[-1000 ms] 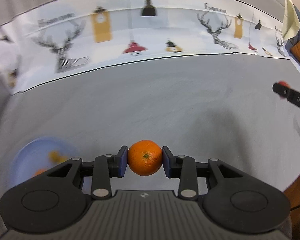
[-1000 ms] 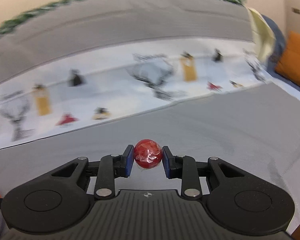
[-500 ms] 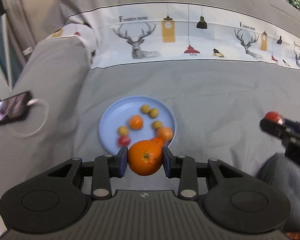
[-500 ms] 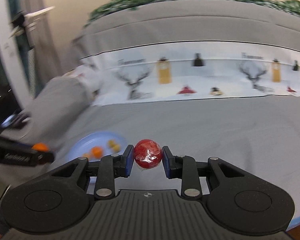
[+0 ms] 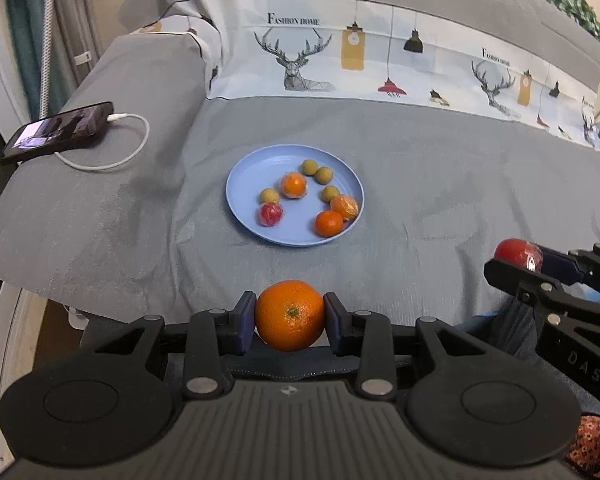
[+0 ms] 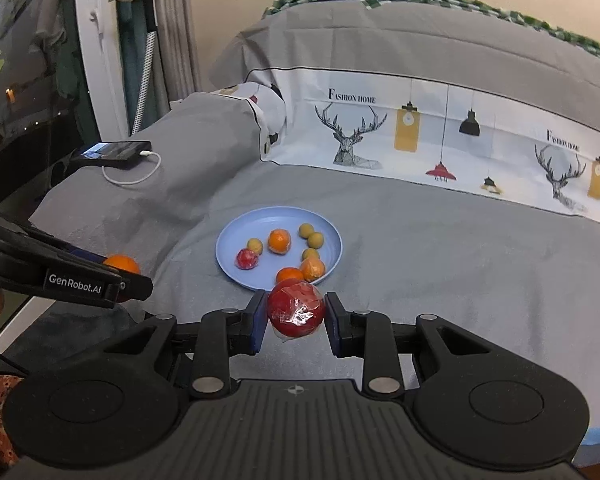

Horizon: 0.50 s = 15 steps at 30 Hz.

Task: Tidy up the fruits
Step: 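Carry the mandarin and tomato over the blue plate and open both tools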

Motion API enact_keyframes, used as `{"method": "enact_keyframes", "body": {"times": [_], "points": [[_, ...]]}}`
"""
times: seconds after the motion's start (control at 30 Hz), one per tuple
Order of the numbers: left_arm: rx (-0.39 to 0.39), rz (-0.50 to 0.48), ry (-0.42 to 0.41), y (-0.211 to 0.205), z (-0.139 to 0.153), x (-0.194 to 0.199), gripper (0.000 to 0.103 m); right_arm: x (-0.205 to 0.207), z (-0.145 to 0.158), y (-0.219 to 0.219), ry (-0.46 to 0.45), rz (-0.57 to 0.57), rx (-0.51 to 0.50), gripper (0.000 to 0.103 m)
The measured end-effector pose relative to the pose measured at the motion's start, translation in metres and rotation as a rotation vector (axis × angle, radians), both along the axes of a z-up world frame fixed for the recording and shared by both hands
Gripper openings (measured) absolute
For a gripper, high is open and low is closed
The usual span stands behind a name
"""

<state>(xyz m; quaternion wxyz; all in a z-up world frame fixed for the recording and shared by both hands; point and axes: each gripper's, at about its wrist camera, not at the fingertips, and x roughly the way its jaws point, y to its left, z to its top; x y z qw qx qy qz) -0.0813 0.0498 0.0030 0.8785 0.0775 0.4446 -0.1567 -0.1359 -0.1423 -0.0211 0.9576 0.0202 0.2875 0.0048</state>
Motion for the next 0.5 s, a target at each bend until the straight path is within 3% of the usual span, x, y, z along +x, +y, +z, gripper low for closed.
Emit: {"method": "enact_keyframes", "body": {"times": [0.5], "points": [[-0.015, 0.015, 0.003, 0.0000, 0.0003, 0.0089, 0.040, 0.0045, -0.0037, 0.0015, 0.021, 0.002, -0.021, 0.032]]}}
